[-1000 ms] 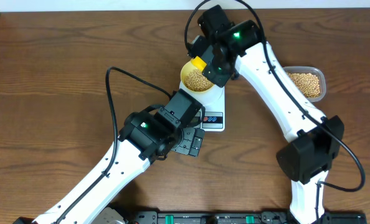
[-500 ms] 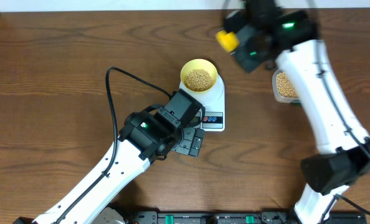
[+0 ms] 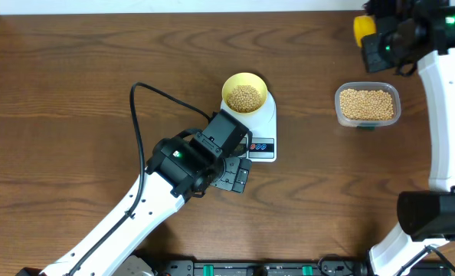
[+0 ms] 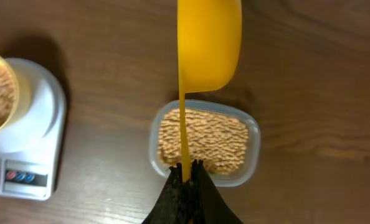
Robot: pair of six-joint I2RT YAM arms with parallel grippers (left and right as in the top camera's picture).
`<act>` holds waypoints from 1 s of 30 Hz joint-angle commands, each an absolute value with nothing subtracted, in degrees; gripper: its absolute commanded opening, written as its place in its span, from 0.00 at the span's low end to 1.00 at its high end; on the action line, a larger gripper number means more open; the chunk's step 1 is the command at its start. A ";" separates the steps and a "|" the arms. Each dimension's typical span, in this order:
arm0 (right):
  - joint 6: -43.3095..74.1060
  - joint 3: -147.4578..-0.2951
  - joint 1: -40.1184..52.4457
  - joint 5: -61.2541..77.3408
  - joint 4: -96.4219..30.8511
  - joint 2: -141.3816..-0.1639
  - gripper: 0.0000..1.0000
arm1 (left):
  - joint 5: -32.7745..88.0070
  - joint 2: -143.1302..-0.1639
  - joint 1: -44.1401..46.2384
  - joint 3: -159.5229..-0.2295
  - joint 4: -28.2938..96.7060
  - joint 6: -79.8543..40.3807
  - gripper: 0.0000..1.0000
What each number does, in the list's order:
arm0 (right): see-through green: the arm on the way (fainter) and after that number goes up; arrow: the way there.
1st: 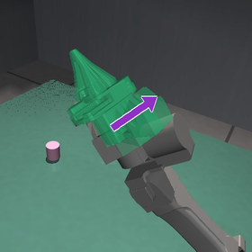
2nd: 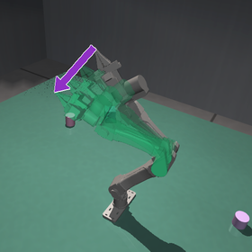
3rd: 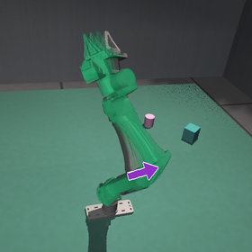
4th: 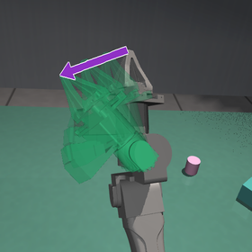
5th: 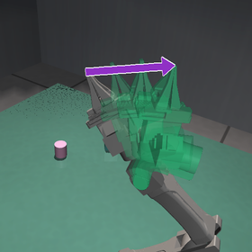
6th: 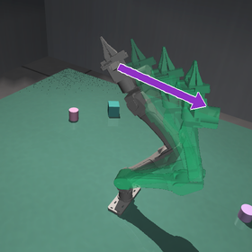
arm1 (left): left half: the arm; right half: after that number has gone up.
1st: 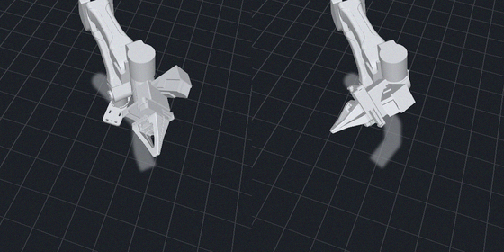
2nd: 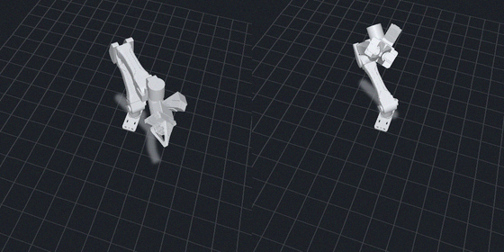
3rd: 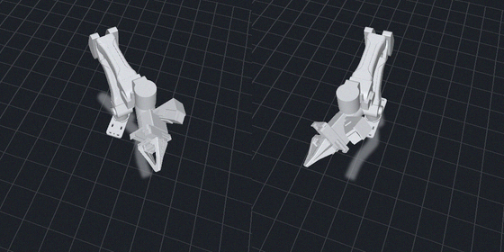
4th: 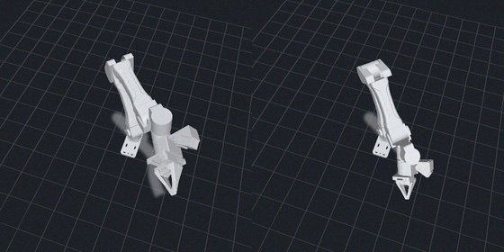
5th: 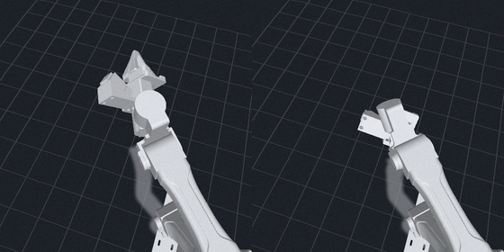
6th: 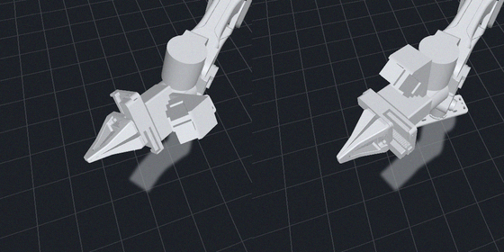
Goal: Scoop item into bowl and weigh 50g on scale
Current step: 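Swing the yellow scoop right, away from the bowl, with the right gripper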
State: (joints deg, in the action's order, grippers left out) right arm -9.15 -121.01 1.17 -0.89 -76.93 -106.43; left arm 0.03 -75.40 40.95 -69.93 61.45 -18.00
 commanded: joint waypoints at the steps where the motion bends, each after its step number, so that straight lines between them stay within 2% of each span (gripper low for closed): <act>1: -7.75 -121.82 -2.46 -1.37 -76.03 -105.56 0.01 | -0.69 -75.72 40.80 -70.67 61.58 -17.47 0.97; 8: -6.61 -121.82 -9.26 -1.37 -69.01 -105.56 0.01 | -0.69 -75.72 40.80 -70.67 61.58 -17.47 0.97; 17: -3.42 -121.82 -10.90 -5.91 -55.16 -105.56 0.01 | -0.69 -75.72 40.80 -70.67 61.58 -17.47 0.97; 30: -1.74 -121.82 -10.41 -6.83 -52.71 -107.24 0.01 | -0.69 -75.72 40.80 -70.67 61.58 -17.50 0.97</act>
